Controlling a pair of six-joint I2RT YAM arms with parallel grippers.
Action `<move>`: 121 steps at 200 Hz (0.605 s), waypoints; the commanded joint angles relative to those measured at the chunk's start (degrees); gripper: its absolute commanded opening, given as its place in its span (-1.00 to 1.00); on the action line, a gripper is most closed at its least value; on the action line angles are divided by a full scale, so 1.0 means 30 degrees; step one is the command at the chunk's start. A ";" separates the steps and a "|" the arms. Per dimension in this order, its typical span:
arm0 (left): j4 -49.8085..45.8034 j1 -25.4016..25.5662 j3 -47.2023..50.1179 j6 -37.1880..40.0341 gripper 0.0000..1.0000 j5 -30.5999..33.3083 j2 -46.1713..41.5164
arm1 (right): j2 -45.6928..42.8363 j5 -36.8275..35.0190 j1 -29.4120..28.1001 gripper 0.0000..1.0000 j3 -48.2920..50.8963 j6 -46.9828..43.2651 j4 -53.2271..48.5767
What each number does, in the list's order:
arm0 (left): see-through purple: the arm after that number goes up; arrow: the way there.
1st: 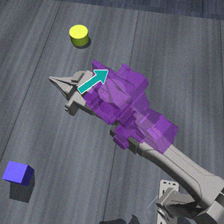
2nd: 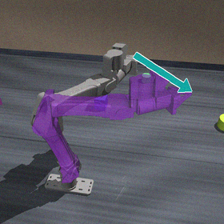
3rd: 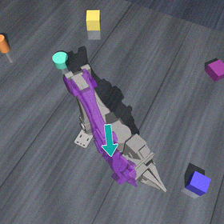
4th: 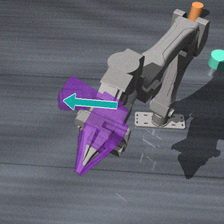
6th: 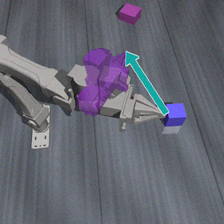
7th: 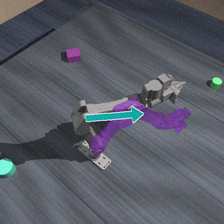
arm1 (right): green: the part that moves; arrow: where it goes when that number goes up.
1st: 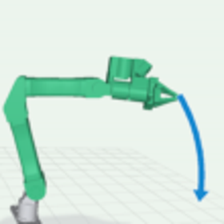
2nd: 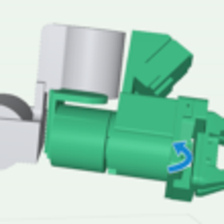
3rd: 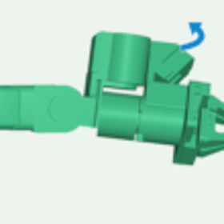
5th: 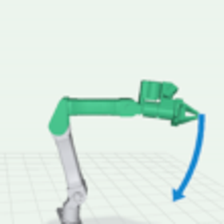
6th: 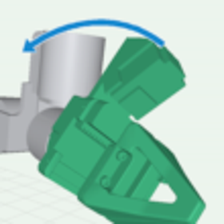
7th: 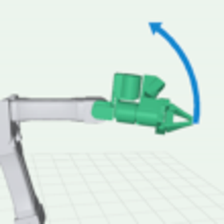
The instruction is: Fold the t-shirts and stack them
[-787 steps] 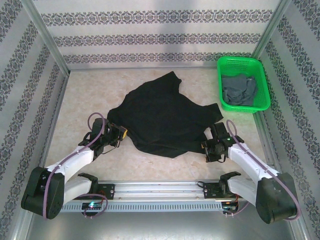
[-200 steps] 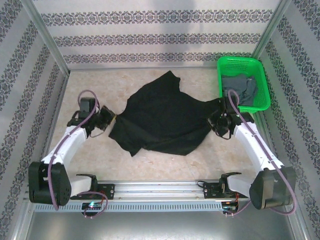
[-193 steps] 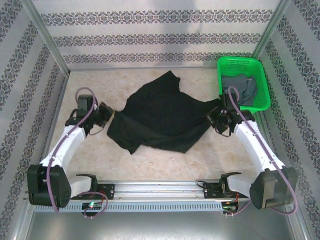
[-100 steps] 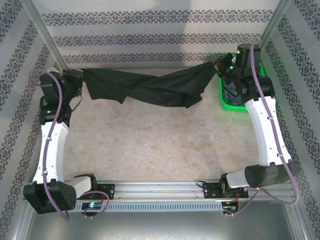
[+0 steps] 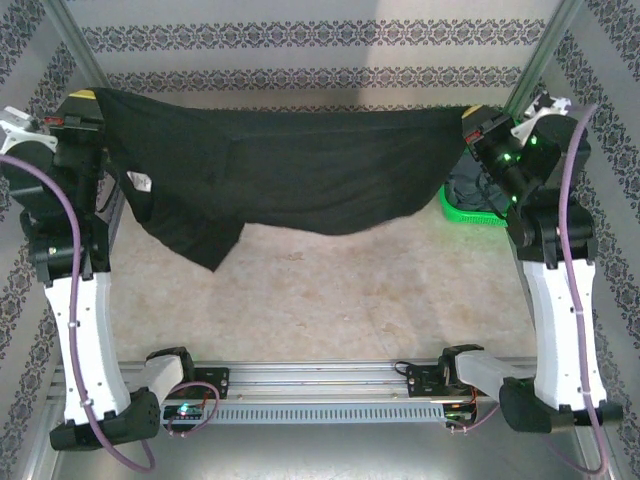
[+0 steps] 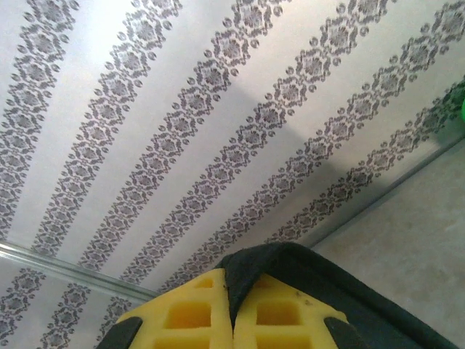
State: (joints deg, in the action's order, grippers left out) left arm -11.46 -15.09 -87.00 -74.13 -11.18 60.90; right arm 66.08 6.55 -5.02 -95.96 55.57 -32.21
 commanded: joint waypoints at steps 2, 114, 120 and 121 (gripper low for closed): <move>0.0839 -0.0314 0.0371 -0.0881 -1.00 -0.1219 0.2443 | 0.2766 0.0894 -0.0185 -1.00 -0.0628 0.0295 0.1112; -0.0074 -0.1998 -1.2974 0.0503 -1.00 -0.5691 1.2773 | 1.5188 0.3106 -0.0107 -1.00 -1.7043 0.0863 0.0272; -0.1310 -0.2029 -1.4312 0.0988 -1.00 -0.5438 1.2885 | 1.5237 0.2968 -0.0008 -1.00 -1.7592 0.0847 0.0009; -0.1542 -0.2029 -1.4526 0.1071 -1.00 -0.5382 1.2888 | 1.5222 0.2927 0.0026 -1.00 -1.7646 0.0844 -0.0033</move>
State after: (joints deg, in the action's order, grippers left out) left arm -11.35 -19.53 -115.50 -75.68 -26.96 101.51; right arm 112.18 15.27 -6.59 -139.09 57.23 -31.59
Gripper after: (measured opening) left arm 0.058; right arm 0.066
